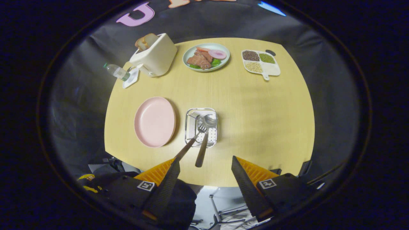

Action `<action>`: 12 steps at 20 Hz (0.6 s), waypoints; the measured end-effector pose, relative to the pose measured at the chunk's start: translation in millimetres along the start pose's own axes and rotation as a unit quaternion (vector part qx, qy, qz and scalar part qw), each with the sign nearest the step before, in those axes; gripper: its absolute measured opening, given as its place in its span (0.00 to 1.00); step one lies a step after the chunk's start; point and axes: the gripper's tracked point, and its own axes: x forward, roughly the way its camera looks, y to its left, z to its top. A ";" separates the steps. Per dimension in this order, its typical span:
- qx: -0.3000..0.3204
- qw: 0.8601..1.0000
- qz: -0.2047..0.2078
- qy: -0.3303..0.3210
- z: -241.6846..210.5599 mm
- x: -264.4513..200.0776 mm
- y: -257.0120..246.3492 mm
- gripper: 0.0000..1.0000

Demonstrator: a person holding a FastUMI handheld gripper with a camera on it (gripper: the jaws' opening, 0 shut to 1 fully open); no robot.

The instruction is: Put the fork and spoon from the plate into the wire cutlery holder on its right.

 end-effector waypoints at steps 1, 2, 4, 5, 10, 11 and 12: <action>0.001 1.000 0.009 -0.017 1.7 -0.2 4.0 1.00; 0.002 0.999 0.018 -0.039 4.8 -1.2 6.6 1.00; 0.006 0.996 0.024 -0.086 11.9 -6.6 8.0 1.00; 0.009 0.993 0.026 -0.114 18.3 -11.3 9.4 1.00; 0.022 0.963 0.039 -0.266 51.5 -56.5 24.5 1.00; 0.022 0.953 0.036 -0.301 58.5 -70.4 27.1 1.00; 0.018 0.941 0.028 -0.336 64.6 -84.8 27.0 1.00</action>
